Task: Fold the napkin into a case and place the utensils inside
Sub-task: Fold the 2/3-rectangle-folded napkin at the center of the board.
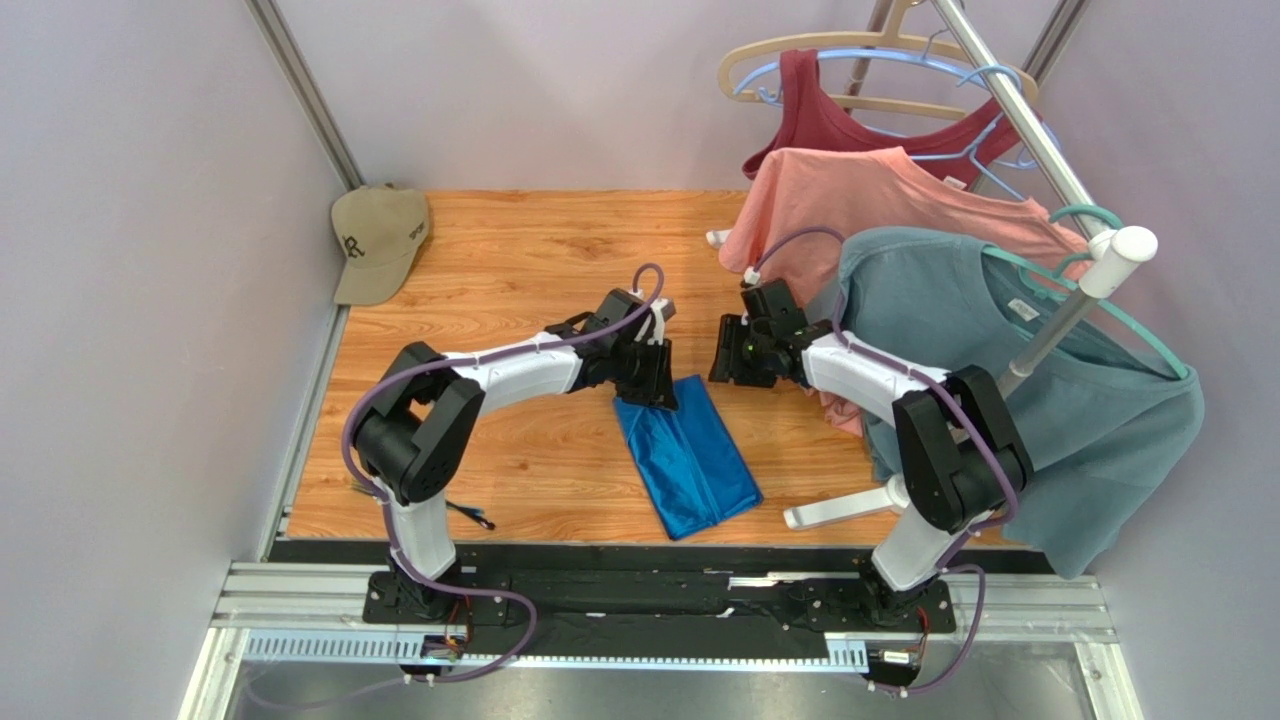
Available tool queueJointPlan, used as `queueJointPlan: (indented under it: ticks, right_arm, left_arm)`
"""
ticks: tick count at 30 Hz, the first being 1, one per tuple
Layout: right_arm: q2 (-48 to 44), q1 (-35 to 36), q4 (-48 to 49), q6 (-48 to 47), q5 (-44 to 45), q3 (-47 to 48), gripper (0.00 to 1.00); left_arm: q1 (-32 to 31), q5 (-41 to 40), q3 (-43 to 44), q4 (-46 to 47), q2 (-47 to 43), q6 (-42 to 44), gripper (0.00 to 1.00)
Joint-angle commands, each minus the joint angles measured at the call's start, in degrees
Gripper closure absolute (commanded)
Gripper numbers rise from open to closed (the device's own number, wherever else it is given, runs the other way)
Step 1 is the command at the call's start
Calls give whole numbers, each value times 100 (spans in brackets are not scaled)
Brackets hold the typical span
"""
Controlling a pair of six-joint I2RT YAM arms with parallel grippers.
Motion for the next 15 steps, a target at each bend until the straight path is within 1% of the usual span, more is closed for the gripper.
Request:
queueJointPlan:
  ticks: [1, 2, 3, 5, 6, 7, 8, 11, 12, 14, 15]
  right_arm:
    - [-331, 2, -663, -378, -349, -33, 49]
    - [-420, 2, -619, -325, -394, -182, 50]
    - [-525, 2, -497, -272, -421, -532, 50]
    - [-833, 2, -338, -88, -290, -876, 58]
    - [-912, -7, -111, -18, -263, -1087, 63]
    - [-991, 2, -31, 9, -219, -1350, 71]
    - [-1149, -7, 31, 53, -175, -1492, 73]
    - [-1448, 2, 294, 141, -157, -1957, 75]
    - [-1493, -15, 487, 228, -270, -2055, 76]
    - [-1546, 63, 768, 457, -683, -2396, 77]
    - [-1598, 98, 1092, 771, -815, -2520, 77]
  left_arm:
    - [-427, -41, 141, 168, -337, -200, 71]
    - [-498, -103, 202, 159, -328, -253, 70]
    - [-560, -164, 229, 176, -319, -297, 70]
    - [-700, -349, 308, 159, -258, -429, 71]
    - [-727, -384, 326, 124, -223, -490, 72]
    - [-745, -419, 335, 115, -188, -595, 73]
    - [-797, -446, 317, 133, -187, -622, 73]
    - [-876, -639, 256, 80, -327, -605, 72]
    - [-894, -657, 238, 54, -363, -579, 69]
    - [-894, -727, 264, -95, -451, -535, 65]
    - [-894, -780, 282, -261, -486, -456, 63]
